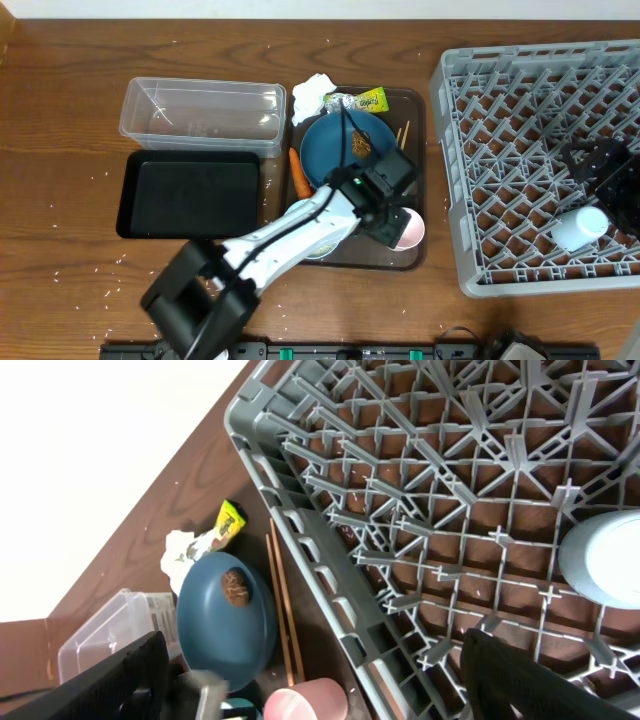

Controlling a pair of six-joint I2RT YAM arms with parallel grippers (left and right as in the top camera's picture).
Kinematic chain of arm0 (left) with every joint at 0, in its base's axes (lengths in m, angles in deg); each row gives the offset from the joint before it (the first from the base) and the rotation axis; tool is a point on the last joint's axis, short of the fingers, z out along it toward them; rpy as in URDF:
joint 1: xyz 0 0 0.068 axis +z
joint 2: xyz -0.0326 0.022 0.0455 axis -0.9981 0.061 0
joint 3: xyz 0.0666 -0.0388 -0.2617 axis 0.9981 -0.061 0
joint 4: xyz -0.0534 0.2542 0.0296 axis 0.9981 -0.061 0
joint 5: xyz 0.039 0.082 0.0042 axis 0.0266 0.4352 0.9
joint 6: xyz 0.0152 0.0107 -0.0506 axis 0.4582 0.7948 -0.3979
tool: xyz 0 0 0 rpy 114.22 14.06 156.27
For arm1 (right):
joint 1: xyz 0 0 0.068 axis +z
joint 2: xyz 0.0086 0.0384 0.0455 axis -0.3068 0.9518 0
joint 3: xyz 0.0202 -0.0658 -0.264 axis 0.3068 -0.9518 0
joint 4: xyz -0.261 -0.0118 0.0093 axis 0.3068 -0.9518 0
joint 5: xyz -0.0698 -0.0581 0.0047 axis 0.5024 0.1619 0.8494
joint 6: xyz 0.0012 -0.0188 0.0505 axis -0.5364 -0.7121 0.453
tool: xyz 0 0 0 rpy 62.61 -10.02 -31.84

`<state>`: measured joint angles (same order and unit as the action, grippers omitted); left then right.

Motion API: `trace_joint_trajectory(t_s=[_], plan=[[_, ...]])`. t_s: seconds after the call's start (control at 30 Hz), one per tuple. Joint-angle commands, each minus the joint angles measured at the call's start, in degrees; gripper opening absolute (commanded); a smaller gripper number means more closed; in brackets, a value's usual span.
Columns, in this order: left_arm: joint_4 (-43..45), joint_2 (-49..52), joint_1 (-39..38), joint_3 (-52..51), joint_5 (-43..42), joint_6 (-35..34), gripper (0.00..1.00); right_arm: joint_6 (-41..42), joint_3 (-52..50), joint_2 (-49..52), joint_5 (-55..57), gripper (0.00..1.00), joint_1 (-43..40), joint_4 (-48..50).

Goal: Sort waste into correct bins and load items into the dishwasher rack
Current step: 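Reach the left gripper to the pink cup and grasp it, then lift the pink cup and pass it to the right gripper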

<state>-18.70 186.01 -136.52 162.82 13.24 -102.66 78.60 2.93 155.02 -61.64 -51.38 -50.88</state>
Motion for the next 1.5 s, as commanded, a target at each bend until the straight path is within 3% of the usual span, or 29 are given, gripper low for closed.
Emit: trace_joint_trajectory(t_s=[0.0,0.17,0.4,0.57,0.77,1.1,1.47], plan=[[1.01,2.56,-0.04,-0.57,1.97,-1.31,0.48,0.44,0.72,-0.35,-0.98,0.86,0.5,-0.17],[1.36,2.62,0.09,-0.24,1.99,-1.01,0.06,-0.28,0.72,-0.37,-0.98,0.87,0.59,-0.44],[-3.54,-7.67,6.23,1.84,-1.6,0.94,0.06,-9.25,0.7,-0.42,-4.98,0.89,0.61,-0.31],[-1.9,-18.53,17.77,1.81,-23.41,8.09,0.06,-16.44,0.66,-0.42,-15.93,0.9,4.42,0.09],[-1.14,-22.64,32.04,1.81,-50.01,8.72,0.06,-22.86,0.63,-0.39,-19.52,0.89,16.33,1.2],[5.44,-22.64,38.12,1.81,-78.2,8.57,0.06,-28.22,0.61,-0.35,-27.45,0.89,39.17,14.82],[7.04,-22.67,38.05,1.81,-79.12,6.01,0.06,-31.52,0.61,1.38,-29.16,0.87,52.78,24.15]])
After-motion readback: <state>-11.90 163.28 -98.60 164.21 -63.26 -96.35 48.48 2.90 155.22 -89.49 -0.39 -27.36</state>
